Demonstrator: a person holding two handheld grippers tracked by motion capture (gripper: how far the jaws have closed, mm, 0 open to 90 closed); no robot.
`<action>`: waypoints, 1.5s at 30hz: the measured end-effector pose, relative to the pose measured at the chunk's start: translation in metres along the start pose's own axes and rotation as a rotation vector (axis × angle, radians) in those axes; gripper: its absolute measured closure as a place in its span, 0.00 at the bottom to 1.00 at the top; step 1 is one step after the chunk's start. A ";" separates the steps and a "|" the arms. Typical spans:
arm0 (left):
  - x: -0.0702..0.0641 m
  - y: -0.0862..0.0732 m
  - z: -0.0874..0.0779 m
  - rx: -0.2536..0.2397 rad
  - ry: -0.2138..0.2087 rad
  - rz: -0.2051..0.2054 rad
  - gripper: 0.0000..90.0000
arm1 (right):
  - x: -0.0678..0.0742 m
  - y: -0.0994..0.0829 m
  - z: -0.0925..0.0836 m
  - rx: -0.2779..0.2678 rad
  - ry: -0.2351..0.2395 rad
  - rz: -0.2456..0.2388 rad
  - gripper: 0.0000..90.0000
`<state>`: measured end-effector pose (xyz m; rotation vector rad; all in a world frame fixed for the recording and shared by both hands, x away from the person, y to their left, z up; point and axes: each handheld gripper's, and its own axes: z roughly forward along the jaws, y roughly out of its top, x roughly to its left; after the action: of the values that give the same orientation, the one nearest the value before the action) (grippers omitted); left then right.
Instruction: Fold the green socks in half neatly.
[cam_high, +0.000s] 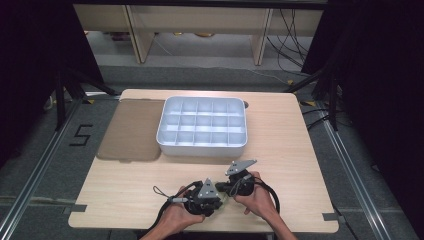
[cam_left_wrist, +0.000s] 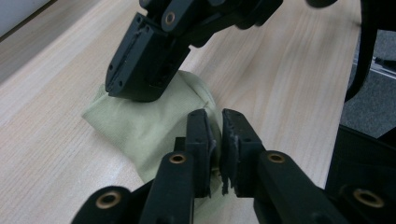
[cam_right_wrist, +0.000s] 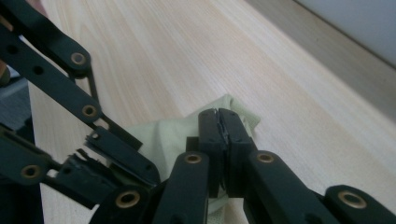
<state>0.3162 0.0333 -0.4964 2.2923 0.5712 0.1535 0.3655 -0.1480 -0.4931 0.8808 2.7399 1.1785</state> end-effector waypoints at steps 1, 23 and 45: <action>-0.001 0.000 -0.001 -0.020 -0.003 -0.024 0.81 | 0.000 -0.001 0.000 -0.007 -0.010 0.007 0.99; 0.007 -0.007 -0.008 0.004 0.021 -0.033 0.96 | 0.000 -0.003 -0.002 -0.004 -0.030 -0.011 0.99; 0.013 -0.013 -0.010 0.009 0.052 -0.042 0.95 | -0.008 -0.008 -0.001 0.053 0.006 0.113 0.54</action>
<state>0.3207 0.0533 -0.4992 2.2892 0.6478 0.1901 0.3687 -0.1570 -0.4995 1.0524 2.7708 1.1314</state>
